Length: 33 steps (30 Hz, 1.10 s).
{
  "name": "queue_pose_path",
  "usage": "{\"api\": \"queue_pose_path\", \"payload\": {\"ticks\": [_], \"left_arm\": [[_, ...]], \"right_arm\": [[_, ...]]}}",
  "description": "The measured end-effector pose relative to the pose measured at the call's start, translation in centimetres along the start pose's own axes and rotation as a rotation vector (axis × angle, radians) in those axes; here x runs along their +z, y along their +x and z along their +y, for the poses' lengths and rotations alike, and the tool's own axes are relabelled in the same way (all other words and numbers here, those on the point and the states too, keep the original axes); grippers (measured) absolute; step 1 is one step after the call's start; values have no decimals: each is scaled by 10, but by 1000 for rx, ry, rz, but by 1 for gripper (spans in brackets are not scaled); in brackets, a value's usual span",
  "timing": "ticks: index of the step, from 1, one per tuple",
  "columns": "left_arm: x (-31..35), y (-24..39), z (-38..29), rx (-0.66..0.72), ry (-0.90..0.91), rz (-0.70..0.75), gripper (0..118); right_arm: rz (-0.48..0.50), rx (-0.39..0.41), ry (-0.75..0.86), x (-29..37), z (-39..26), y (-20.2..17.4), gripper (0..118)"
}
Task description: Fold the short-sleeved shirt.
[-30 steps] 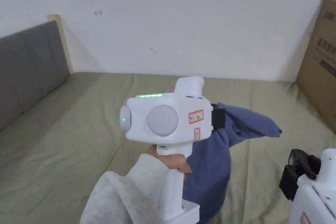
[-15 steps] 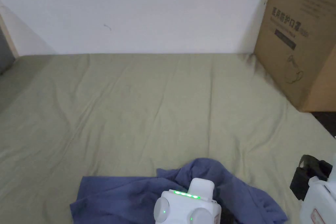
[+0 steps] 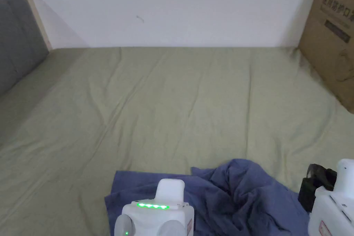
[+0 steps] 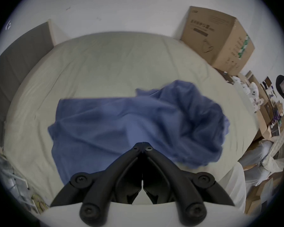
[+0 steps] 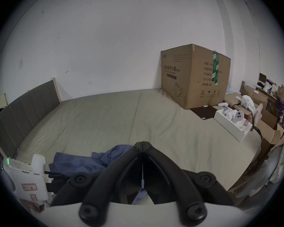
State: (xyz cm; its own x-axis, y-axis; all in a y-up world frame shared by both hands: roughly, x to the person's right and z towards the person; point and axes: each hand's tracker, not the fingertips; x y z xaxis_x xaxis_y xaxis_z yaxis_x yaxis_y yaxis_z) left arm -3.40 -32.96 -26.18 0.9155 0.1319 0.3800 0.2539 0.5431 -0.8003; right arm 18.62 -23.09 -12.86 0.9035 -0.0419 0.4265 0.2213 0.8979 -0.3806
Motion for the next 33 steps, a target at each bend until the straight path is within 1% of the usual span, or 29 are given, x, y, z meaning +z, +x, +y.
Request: {"api": "queue_pose_path", "payload": {"ticks": [2,5,6,8,9,11,13,16,17,18,19,20,22,23,24,25,28,30,32,33], "left_arm": [[0,-19,5,62,1,-2,0],[4,-46,31,69,48,58,2],[4,-56,43,67,38,67,23],[0,-85,67,98,69,93,74],[-4,-98,77,123,87,107,87],[-23,-126,98,163,60,181,85],[-50,-145,110,161,-39,225,86],[-89,-157,112,171,-123,177,86],[-101,-157,112,170,-138,161,84],[-109,-157,110,177,-143,153,76],[-120,-157,106,176,-166,124,75],[-126,-153,100,134,-173,196,71],[-113,-144,101,88,-119,208,35],[-107,-139,102,58,-105,231,12],[-105,-137,101,40,-104,244,4],[-105,-136,101,40,-108,248,4],[-99,-135,101,46,-111,238,4],[-88,-135,102,56,-90,224,4],[-76,-138,105,93,-70,191,4],[-70,-138,106,99,-56,178,4]], "right_arm": [[8,22,-14,-5,-3,-7,0],[29,36,-34,-13,-5,-13,0],[33,39,-37,-17,-5,-13,0],[30,46,-53,-25,-7,-16,0],[31,45,-61,-28,-9,-15,0],[31,40,-86,-36,-13,-14,0],[28,38,-113,-44,-18,-14,0],[19,44,-149,-54,-25,-13,0],[16,47,-160,-56,-27,-12,0],[13,49,-167,-58,-28,-12,0],[11,53,-176,-61,-30,-11,0],[7,55,-186,-63,-31,-10,0],[4,58,-196,-63,-32,-8,0],[4,61,-200,-64,-33,-7,0],[3,63,-205,-66,-33,-6,0],[6,60,-212,-69,-33,-5,0],[89,-4,-234,-77,-23,3,0],[146,-47,-267,-95,-8,12,0],[281,-87,-286,-123,12,22,0],[309,-98,-310,-138,20,24,8]]}}
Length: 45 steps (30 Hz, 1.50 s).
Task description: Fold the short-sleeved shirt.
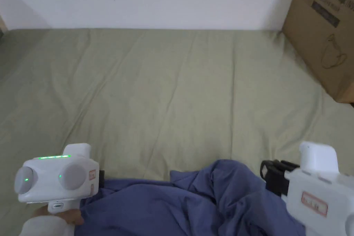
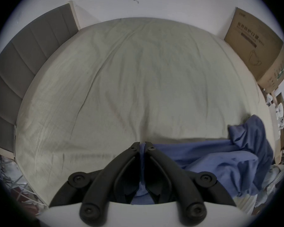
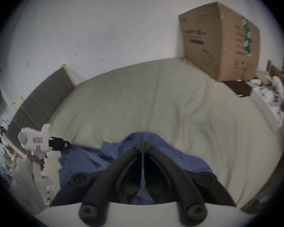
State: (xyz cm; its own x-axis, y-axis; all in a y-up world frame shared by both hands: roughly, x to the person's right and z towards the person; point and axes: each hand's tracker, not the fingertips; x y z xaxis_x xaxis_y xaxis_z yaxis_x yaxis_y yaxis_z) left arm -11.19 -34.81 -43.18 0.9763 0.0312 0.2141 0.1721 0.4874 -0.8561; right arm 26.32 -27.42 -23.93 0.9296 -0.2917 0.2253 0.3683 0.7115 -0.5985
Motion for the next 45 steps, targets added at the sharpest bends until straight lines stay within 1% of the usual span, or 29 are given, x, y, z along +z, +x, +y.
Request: {"api": "queue_pose_path", "payload": {"ticks": [1,2,3,4,5,7,9,10,11,12,13,14,15,16,17,19,22,24,25,28,29,32,34,36,37,38,40,43,45], "left_arm": [[7,-2,0,6,19,-14,4],[14,-3,0,9,34,-20,4],[17,-5,2,9,41,-24,4],[22,-4,1,9,50,-28,4],[27,-4,1,7,56,-32,4],[33,-2,0,6,66,-41,4],[37,-2,-1,8,73,-45,4],[39,-2,-1,9,76,-48,4],[35,-3,-1,12,77,-49,4],[34,-3,-1,13,76,-48,4],[34,-3,-1,10,75,-47,4],[32,-3,0,9,71,-44,4],[31,-3,0,10,65,-42,4],[32,-4,0,12,63,-41,4],[34,-4,0,18,69,-39,4],[39,-7,1,28,74,-41,4],[52,-11,4,22,86,-29,4],[64,-17,10,23,102,-7,4],[73,-21,14,28,125,5,4],[104,-32,30,53,187,20,4],[117,-36,37,61,220,26,4],[154,-40,64,77,299,71,4],[180,-42,87,121,367,53,4],[206,-39,110,116,418,64,4],[219,-38,123,86,448,100,4],[232,-37,135,76,485,124,4],[253,-37,159,66,530,166,4],[274,-41,197,109,568,140,4],[281,-40,222,100,584,139,4]], "right_arm": [[13,7,-37,-16,14,7,31],[30,30,-84,-36,25,13,64],[30,47,-130,-55,33,17,88],[62,65,-205,-80,40,24,89],[80,57,-273,-105,45,30,89],[59,17,-451,-154,47,45,89],[-42,-11,-575,-189,39,54,87],[-48,13,-611,-203,33,60,83],[-27,-6,-608,-207,31,63,83],[-15,-10,-584,-204,36,63,79],[-17,-22,-588,-202,41,67,62],[-22,-6,-585,-197,47,65,34],[-42,65,-542,-191,50,63,5],[-90,100,-516,-191,48,63,5],[-57,75,-548,-164,46,35,5],[-64,45,-543,-160,43,33,5],[-55,-59,-489,-147,54,38,5],[-29,-70,-446,-126,66,38,5],[-26,-78,-397,-119,78,46,4],[-28,-119,-289,-78,114,53,4],[-13,-122,-250,-63,128,55,4],[-42,-113,-146,-16,167,56,4],[-47,-156,-60,6,193,61,4],[-46,-185,5,28,218,61,4],[-60,-187,26,37,231,59,4],[-60,-171,44,47,245,57,4],[-73,-172,81,60,271,54,4],[-38,-200,124,71,312,49,4],[-21,-207,139,74,341,44,4]]}}
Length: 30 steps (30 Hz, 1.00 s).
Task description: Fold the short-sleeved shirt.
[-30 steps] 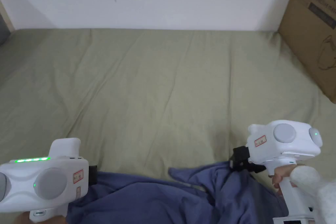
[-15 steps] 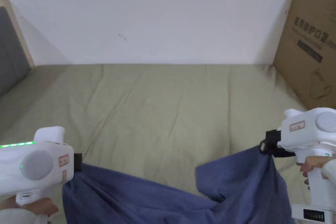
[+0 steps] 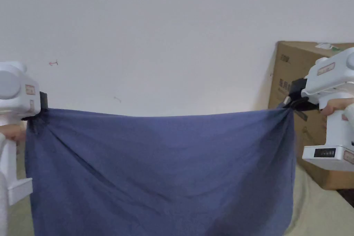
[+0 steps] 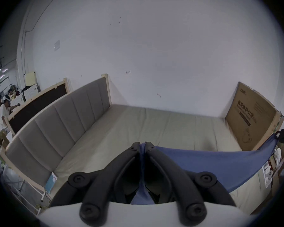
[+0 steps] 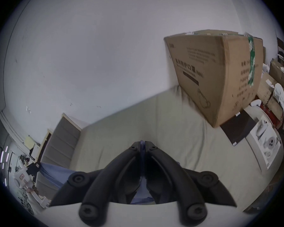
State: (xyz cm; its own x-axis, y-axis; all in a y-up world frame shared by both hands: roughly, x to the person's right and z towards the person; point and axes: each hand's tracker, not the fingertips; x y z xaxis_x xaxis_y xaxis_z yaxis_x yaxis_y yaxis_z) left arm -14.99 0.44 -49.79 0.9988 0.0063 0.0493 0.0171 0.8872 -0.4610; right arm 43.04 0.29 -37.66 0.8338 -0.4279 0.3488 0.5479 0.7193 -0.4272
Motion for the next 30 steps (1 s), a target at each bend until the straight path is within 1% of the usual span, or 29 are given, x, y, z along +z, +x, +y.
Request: {"api": "queue_pose_path", "payload": {"ticks": [2,3,5,8,11,15,16,17,20,21,22,25,26,28,30], "left_arm": [[-11,3,23,-27,27,25,4],[-15,3,31,-16,39,26,4],[-28,4,52,4,52,11,4],[-46,6,79,-2,72,8,4],[-54,5,103,22,129,9,4],[-58,3,134,30,167,15,4],[-56,2,142,44,195,12,4],[-54,2,150,42,205,9,4],[-46,4,169,39,266,12,4],[-43,5,173,46,288,9,4],[-41,6,178,52,314,2,4],[-45,15,184,22,343,38,4],[-50,18,181,3,346,46,4],[-67,23,171,-8,333,50,4],[-90,26,155,-4,277,52,4]], "right_arm": [[-3,8,31,-1,28,-13,4],[3,3,41,-3,40,-18,4],[34,-46,64,-9,67,-27,4],[49,-77,99,-14,103,-42,4],[81,-70,163,-10,125,-62,4],[94,-55,184,-1,154,-81,4],[116,-70,227,6,159,-85,4],[132,-70,238,10,166,-88,4],[110,-51,259,25,185,-100,4],[112,-49,280,31,188,-102,4],[142,-40,326,38,190,-105,4],[133,13,330,48,182,-113,4],[117,13,322,44,179,-111,4],[115,2,298,28,172,-101,4],[110,-12,254,5,157,-88,4]]}}
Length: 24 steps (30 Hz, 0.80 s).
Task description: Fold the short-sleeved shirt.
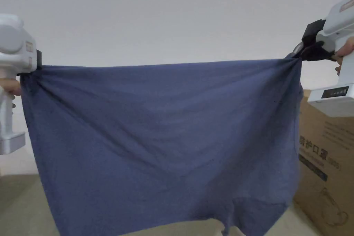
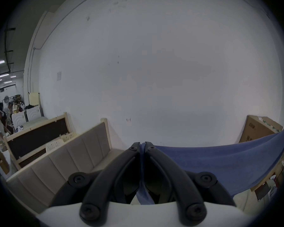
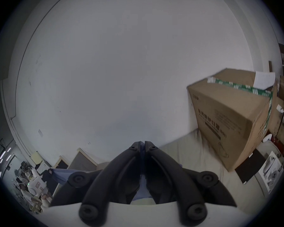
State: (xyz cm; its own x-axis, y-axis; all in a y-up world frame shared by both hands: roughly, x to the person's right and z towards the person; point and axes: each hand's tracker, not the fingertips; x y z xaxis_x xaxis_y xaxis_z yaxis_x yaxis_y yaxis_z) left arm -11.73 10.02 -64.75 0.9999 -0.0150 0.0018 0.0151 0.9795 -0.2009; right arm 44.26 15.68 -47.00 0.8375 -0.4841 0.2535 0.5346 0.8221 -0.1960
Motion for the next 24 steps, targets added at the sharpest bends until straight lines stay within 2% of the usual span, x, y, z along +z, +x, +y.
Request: {"api": "queue_pose_path", "payload": {"ticks": [2,5,8,10,11,13,16,17,20,24], "left_arm": [[-20,3,-31,11,-32,-11,4],[-48,14,-87,14,-134,9,4],[-73,30,-156,-76,-257,20,4],[-85,35,-206,-77,-343,25,4],[-92,38,-232,-87,-406,33,4],[-100,39,-283,-60,-503,27,4],[-104,34,-349,-67,-628,28,4],[-105,32,-368,-82,-671,71,4],[-90,19,-400,-54,-723,79,4],[-61,0,-409,-55,-697,46,4]], "right_arm": [[-55,16,-77,-25,-25,20,4],[-89,-45,-160,-64,-73,55,4],[-196,-44,-289,-111,-131,95,4],[-242,-45,-370,-140,-176,124,4],[-283,-68,-431,-154,-201,139,4],[-290,-129,-513,-171,-250,167,4],[-341,-187,-617,-183,-314,205,4],[-351,-210,-623,-180,-330,215,4],[-365,-237,-653,-168,-357,236,4],[-325,-213,-659,-135,-364,241,4]]}}
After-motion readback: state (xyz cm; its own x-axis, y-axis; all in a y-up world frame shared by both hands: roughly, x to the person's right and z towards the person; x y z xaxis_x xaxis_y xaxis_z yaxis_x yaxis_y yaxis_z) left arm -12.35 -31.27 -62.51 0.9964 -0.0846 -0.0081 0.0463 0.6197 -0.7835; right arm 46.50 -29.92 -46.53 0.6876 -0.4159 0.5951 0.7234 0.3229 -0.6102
